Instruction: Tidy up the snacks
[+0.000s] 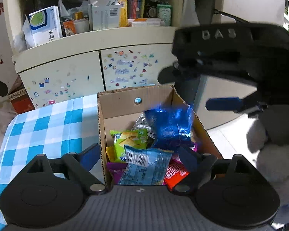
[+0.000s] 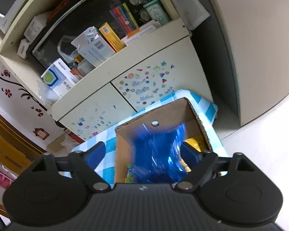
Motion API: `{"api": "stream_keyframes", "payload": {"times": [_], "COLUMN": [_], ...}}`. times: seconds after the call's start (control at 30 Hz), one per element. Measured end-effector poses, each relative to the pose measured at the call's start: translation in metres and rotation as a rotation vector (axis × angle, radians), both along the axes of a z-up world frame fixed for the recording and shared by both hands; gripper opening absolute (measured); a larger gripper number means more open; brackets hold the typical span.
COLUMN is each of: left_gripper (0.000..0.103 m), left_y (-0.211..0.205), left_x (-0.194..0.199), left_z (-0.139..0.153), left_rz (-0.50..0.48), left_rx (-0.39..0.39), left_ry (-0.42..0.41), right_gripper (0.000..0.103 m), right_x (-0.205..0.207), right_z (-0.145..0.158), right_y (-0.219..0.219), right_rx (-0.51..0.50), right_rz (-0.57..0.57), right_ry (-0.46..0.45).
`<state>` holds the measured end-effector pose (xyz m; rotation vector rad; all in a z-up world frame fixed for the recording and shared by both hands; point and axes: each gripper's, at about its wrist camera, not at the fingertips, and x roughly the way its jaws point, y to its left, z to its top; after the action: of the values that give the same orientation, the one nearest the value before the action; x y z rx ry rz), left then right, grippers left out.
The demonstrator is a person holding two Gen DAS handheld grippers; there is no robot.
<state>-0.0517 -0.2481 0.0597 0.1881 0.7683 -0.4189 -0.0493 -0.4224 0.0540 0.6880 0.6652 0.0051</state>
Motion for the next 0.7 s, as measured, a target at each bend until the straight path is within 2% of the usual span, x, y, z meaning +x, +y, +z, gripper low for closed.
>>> {"api": "stream_keyframes", "payload": {"times": [0.03,0.1,0.4,0.7], "left_gripper": [0.099,0.099,0.103,0.103], "left_y": [-0.001,-0.002,0.007,0.02], "left_x": [-0.001,-0.002,-0.009,-0.011], "left_z": [0.0,0.001,0.005,0.002], "left_rz": [0.005,0.017,0.055,0.108], "left_rx": [0.02,0.049,0.075,0.082], "left_ry": [0.004,0.003,0.027,0.08], "right_gripper": [0.086,0.086,0.088,0.092], "right_x": [-0.001,-0.002,-0.001,-0.002], "right_z": [0.0,0.001,0.0,0.0], "right_y": [-0.001,-0.002,-0.004,0.002], "right_rx": [0.009,0.025,0.041,-0.052], "right_rz": [0.0,-0.002,-0.012,-0.031], "right_ry": [-0.007,-0.017,-0.008,0.034]}}
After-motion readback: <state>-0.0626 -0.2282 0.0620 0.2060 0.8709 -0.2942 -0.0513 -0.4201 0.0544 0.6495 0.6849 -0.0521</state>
